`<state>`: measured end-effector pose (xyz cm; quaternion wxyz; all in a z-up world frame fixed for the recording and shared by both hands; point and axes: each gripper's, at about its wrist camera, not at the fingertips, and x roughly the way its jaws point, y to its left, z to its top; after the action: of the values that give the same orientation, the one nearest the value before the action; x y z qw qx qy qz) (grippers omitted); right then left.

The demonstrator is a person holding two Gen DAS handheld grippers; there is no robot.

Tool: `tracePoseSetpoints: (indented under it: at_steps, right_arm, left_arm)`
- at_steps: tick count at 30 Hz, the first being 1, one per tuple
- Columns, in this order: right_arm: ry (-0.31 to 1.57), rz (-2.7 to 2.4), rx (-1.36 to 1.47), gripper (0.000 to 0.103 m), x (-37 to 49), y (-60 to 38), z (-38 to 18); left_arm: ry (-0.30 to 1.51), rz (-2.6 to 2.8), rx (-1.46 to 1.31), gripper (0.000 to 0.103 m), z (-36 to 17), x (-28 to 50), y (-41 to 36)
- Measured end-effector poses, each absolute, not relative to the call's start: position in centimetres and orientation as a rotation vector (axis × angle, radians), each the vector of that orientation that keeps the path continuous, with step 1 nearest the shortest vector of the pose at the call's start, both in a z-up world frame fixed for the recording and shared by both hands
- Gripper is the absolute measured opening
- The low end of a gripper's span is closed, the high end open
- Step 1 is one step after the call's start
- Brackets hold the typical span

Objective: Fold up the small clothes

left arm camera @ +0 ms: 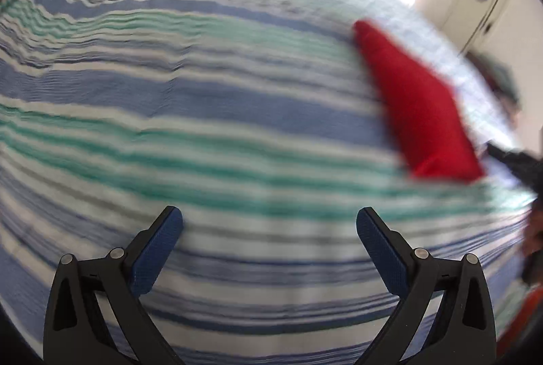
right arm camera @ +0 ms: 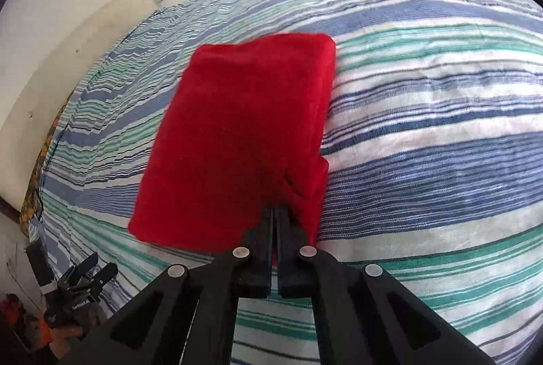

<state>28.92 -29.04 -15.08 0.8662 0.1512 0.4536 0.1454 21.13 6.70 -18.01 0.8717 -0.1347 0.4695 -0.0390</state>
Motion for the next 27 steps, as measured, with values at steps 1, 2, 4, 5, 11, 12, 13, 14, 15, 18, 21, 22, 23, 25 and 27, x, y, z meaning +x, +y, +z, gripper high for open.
tracePoseSetpoints:
  at_steps: [1, 2, 4, 5, 11, 12, 13, 14, 15, 18, 21, 22, 23, 25, 27]
  right_arm:
    - [0.929, 0.313, 0.320, 0.018, 28.8, -29.9, -14.2]
    - [0.910, 0.318, 0.334, 0.040, 29.2, -30.7, -13.5]
    - [0.882, 0.329, 0.405, 0.073, 30.8, -32.3, -12.6]
    - [0.882, 0.340, 0.448, 0.074, 32.4, -33.0, -12.7]
    - [1.010, 0.351, 0.710, 0.073, 41.5, -35.3, -18.0]
    - [1.026, 0.349, 0.744, 0.073, 42.6, -35.2, -19.1]
    - [1.033, 0.362, 0.770, 0.073, 43.5, -34.8, -19.7]
    - [1.037, 0.381, 0.785, 0.073, 44.2, -34.3, -20.2]
    - [1.038, 0.394, 0.778, 0.073, 44.9, -33.5, -20.5]
    - [1.099, 0.392, 0.638, 0.021, 46.1, -31.1, -20.6]
    - [1.036, 0.356, 0.510, 0.018, 46.0, -29.7, -17.8]
    - [1.003, 0.362, 0.477, 0.018, 45.7, -29.3, -16.7]
    - [0.957, 0.384, 0.445, 0.017, 45.1, -28.9, -15.0]
    - [0.894, 0.416, 0.411, 0.017, 44.1, -28.2, -12.2]
    - [0.848, 0.448, 0.405, 0.017, 43.5, -27.5, -9.7]
  left_arm:
    - [0.967, -0.119, -0.330, 0.102, -17.3, 22.0, 6.3]
    - [0.956, -0.156, -0.369, 0.102, -16.7, 23.1, 5.6]
    - [0.963, -0.244, -0.420, 0.102, -16.2, 26.2, 3.5]
    - [0.981, -0.270, -0.428, 0.102, -16.5, 27.6, 2.6]
    - [1.119, -0.277, -0.373, 0.102, -20.7, 33.0, -1.8]
    - [1.120, -0.297, -0.367, 0.102, -20.9, 33.0, -2.5]
    - [1.124, -0.312, -0.359, 0.102, -21.0, 33.1, -3.0]
    - [1.131, -0.319, -0.352, 0.102, -21.1, 33.3, -3.3]
    - [1.148, -0.324, -0.331, 0.100, -21.4, 33.5, -3.9]
    - [1.181, -0.365, -0.296, 0.032, -21.1, 33.9, -5.1]
    - [1.121, -0.338, -0.234, 0.027, -18.2, 33.2, -5.6]
    - [1.101, -0.337, -0.221, 0.027, -17.2, 32.7, -5.6]
    - [1.069, -0.338, -0.208, 0.027, -15.6, 31.9, -5.5]
    - [1.029, -0.340, -0.199, 0.027, -13.5, 30.8, -5.0]
    - [0.995, -0.353, -0.207, 0.027, -11.4, 29.7, -4.1]
